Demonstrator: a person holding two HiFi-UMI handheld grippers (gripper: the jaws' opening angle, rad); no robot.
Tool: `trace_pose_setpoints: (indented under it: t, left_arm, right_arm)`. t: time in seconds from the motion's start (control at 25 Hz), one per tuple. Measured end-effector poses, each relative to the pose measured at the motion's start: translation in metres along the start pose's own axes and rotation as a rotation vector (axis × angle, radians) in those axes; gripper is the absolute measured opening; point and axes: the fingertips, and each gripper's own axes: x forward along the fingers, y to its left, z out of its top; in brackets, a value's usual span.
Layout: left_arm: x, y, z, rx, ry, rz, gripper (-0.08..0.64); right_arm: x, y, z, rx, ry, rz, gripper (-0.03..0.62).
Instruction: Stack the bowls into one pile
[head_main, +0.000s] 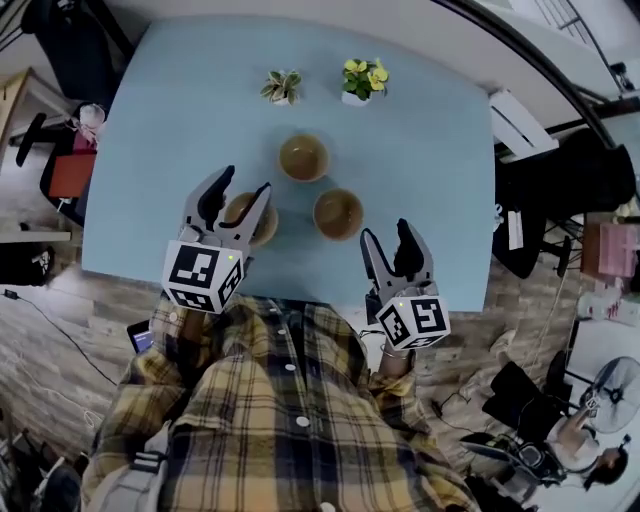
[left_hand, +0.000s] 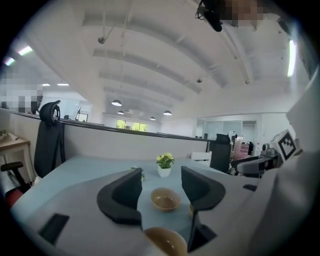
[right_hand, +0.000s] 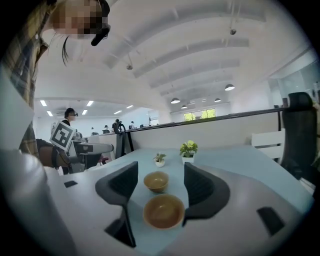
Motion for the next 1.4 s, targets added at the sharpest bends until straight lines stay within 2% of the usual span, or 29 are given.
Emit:
trace_pose_setpoints:
  t: [0.12,0.2,0.52,0.72,1.04,1.4]
  left_arm:
    - [-0.01,0.004,0.0,-0.01,-0.019,0.111,0.236]
    - [-0.015,0.004,-0.002,-0.015,-0.023,0.157,0.236]
    - [-0.026,0.004,-0.003,-0.009,-0.02,0.238,0.232]
    - [-0.029,0.007,-0.006,-0.014,0.005,0.245,0.227]
    - [-0.028,0.018,-0.011,-0.033,0.023,0.199,0.224]
    - [-0.016,0.019,-0.02,-0.041,0.045,0.179,0.218]
  right_arm:
    - [0.021,-0.004,0.004,-0.021,0.0,0.116,0.271]
    - [0.028,-0.005,0.004,-0.031,0.003,0.165,0.27]
    - [0.046,-0.004,0.002,-0.026,0.003,0.265,0.27]
    - [0.054,0.0,0.002,-0.023,0.019,0.285,0.27]
    - [0.058,0.006,0.005,-0.028,0.037,0.236,0.27]
    - [0.058,0.008,0.0,-0.035,0.063,0.234,0.27]
